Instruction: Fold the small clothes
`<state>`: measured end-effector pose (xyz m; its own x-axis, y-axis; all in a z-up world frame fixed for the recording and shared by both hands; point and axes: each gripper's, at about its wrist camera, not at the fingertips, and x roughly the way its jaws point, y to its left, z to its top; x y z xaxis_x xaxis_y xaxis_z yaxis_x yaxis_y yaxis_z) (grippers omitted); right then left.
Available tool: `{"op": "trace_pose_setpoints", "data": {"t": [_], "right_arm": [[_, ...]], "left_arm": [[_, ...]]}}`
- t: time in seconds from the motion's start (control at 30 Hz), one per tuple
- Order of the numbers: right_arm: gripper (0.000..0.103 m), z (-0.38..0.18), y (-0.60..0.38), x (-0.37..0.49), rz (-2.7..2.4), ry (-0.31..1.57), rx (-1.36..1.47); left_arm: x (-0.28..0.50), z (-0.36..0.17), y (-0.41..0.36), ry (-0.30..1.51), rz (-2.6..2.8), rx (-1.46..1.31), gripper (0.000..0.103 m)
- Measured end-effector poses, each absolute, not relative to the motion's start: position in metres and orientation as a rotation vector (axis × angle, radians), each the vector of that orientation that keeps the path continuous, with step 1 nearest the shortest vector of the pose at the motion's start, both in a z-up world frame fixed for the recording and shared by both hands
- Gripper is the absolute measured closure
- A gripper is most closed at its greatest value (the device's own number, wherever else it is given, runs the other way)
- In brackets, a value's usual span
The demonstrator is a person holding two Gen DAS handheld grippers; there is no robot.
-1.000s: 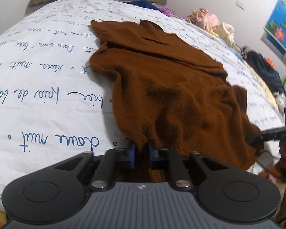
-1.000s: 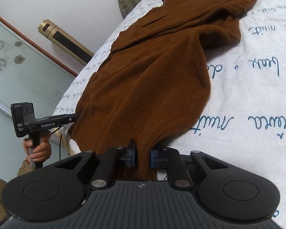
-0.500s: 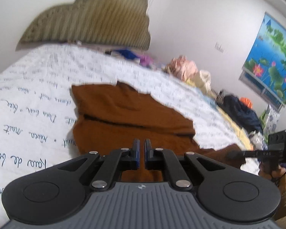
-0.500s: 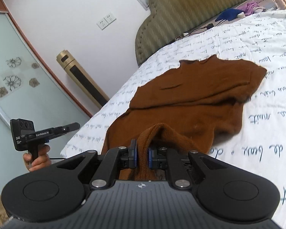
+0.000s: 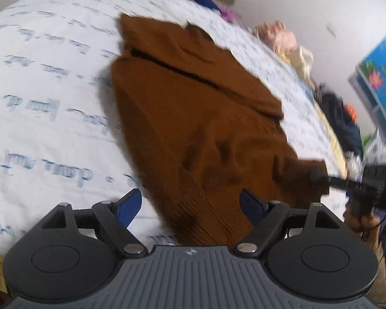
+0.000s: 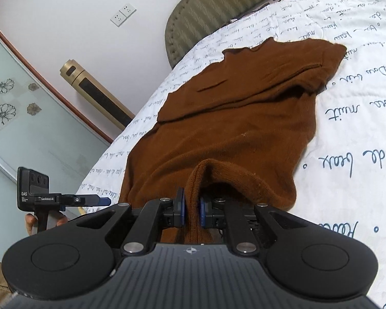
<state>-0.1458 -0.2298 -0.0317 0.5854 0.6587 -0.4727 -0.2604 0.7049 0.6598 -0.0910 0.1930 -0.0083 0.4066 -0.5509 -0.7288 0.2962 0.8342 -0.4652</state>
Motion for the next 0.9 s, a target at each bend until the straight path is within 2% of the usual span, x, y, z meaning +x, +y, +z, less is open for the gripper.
{"op": "trace_pose_setpoints", "data": {"t": [0.17,0.23,0.27,0.3,0.47,0.9], "right_arm": [[0.087,-0.035,-0.228,-0.148,0.576,0.773,0.585],[0.087,-0.036,-0.228,-0.148,0.57,0.775,0.585],[0.087,-0.036,-0.228,-0.149,0.568,0.777,0.582],[0.087,-0.036,-0.228,-0.149,0.566,0.778,0.577],[0.087,-0.029,-0.23,-0.148,0.581,0.749,0.577],[0.087,0.016,-0.241,-0.119,0.545,0.591,0.593]], "left_arm": [[-0.088,-0.034,0.154,1.116,-0.552,-0.161,0.02],[-0.09,-0.033,0.151,1.077,-0.558,-0.152,0.026],[-0.089,-0.032,0.154,1.077,-0.564,-0.176,0.061],[-0.086,-0.032,0.157,1.099,-0.562,-0.21,0.086],[-0.08,-0.02,0.168,1.081,-0.543,-0.294,0.09],[-0.072,0.072,0.161,0.723,-0.592,-0.305,0.091]]}}
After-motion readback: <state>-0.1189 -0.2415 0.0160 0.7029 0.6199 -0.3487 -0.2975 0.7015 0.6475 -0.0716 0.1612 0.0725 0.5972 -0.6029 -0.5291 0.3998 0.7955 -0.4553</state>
